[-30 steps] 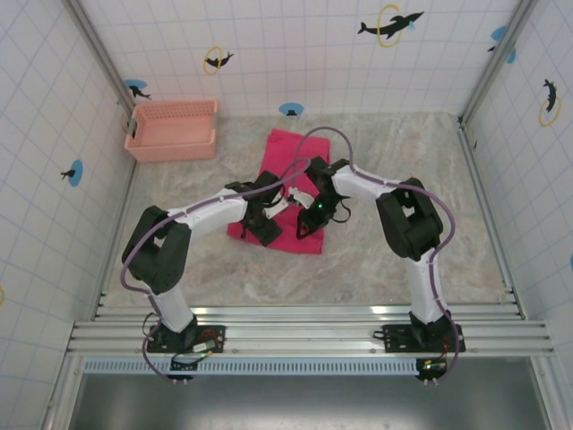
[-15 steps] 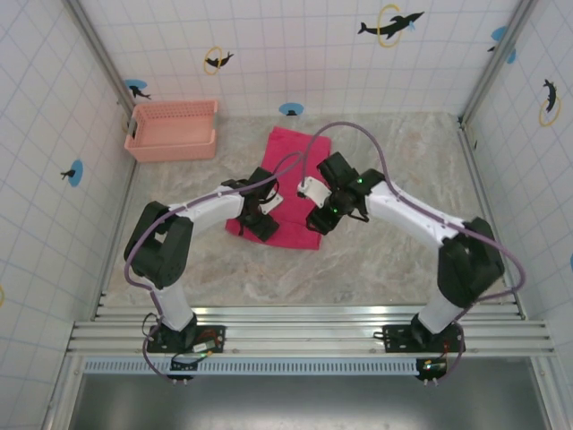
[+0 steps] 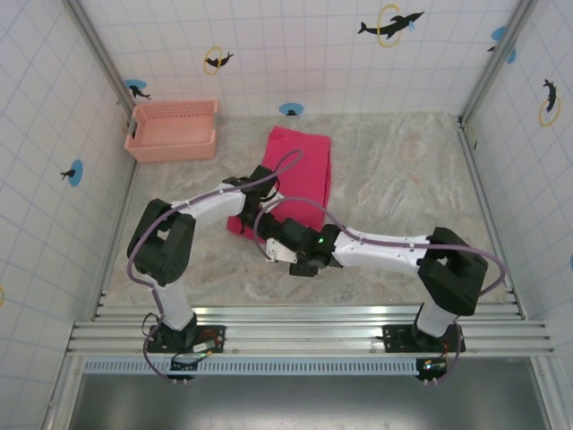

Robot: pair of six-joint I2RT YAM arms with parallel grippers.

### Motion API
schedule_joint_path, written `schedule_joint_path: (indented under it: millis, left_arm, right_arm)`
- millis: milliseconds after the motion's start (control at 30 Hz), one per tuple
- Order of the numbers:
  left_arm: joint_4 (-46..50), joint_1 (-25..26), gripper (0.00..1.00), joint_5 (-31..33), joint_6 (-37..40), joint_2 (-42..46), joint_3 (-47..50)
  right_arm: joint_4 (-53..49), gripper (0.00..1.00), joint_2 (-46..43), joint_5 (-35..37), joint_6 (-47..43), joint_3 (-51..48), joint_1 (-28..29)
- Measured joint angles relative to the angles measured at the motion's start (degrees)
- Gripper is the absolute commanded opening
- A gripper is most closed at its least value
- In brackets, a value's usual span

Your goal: Roll up the long pants

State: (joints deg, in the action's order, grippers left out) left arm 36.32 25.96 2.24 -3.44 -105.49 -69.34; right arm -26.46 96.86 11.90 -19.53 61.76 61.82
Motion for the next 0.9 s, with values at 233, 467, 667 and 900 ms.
schedule_joint_path:
  millis: [233,467,667,900]
  left_arm:
    - [0.52,-0.35,0.97,-0.55,0.26,-0.50,-0.70]
    - [1.38,-0.85,0.97,-1.38,0.74,-1.03,-1.44]
    - [1.53,-1.27,0.97,-1.60,1.55,-1.03,-1.55]
    - [2.14,-2.21,0.97,-2.40,2.16,-0.98,-1.66]
  right_arm:
    - [6.69,0.62,8.24,7.52,-4.50,0.76,1.64]
    - [17.44,0.44,15.04,19.06,-9.66,3.06,2.78]
    - [20.57,0.26,18.47,24.17,-11.87,4.04,2.99]
    - [18.80,0.10,18.84,23.28,-11.54,4.85,2.89]
